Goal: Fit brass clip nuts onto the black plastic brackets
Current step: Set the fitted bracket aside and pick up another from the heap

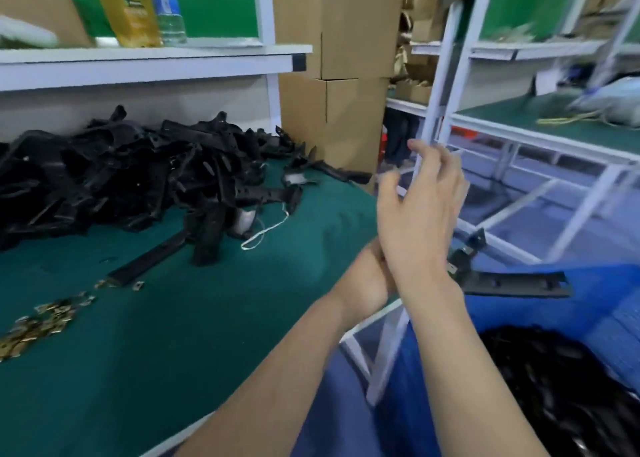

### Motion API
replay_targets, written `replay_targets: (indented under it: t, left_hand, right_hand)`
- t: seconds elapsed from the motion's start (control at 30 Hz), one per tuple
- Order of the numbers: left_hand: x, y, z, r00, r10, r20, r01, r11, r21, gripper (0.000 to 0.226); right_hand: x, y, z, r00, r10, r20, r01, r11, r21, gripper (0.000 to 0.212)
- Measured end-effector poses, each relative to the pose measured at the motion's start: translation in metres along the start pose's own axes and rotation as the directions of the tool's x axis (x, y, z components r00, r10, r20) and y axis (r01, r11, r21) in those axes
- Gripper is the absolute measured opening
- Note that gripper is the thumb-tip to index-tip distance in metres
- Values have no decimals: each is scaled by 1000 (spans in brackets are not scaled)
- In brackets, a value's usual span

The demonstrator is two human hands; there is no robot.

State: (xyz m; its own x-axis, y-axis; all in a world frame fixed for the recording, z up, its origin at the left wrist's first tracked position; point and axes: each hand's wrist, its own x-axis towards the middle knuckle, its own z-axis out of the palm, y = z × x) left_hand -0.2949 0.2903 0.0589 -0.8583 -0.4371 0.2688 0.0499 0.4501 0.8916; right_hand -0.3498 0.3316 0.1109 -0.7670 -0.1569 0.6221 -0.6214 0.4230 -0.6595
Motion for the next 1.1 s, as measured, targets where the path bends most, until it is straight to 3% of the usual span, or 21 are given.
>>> replay_targets:
  t: [0.07,0.13,0.23,0.3,0.37,0.47,0.57,0.67,0.73,0.83,0.97,1.1]
  left_hand:
    - [5,1,14,997,11,70,-15,998,56,39]
    - [4,-5,8,991,-113,73,115,993,-18,23]
    - [-12,-31,-27,989,-126,-81,121,991,-64,32]
    - [-33,-55,-66,965,-108,-237,145,979,146,35]
    - [-65,-76,-117,939,-51,-339,213,861,461,40]
    - [-121,-98,-189,880,-11,-474,371,638,675,51]
    - [-172,-116,-245,782,-94,-616,580,470,665,64]
    - [-203,-130,-281,661,-285,-694,747,338,572,83]
    - [-207,-141,-291,633,-349,-691,773,334,539,93]
    - [-190,-154,-296,663,-347,-663,745,395,537,94]
    - [-156,-171,-309,750,-300,-589,659,402,635,77]
    - [-139,-182,-323,782,-294,-550,616,505,605,52]
  right_hand:
    - [8,11,-14,1000,19,2,-19,1000,11,40]
    - [9,16,-18,999,32,31,-32,999,23,37]
    - [-6,10,-4,993,-12,115,6,998,59,32]
    - [-24,-5,19,975,-67,214,40,991,126,31]
    - [-48,-27,48,936,-128,329,67,980,189,33]
    - [-92,-66,93,829,-257,498,150,958,244,38]
    - [-131,-96,135,680,-325,657,232,946,227,45]
    - [-159,-116,170,581,-313,751,262,946,191,50]
    - [-171,-124,190,524,-286,802,275,948,158,53]
    - [-181,-126,217,470,-241,849,307,947,99,57]
    - [-180,-130,250,477,-265,838,373,925,80,58]
    - [-173,-139,279,445,-295,845,438,895,82,53]
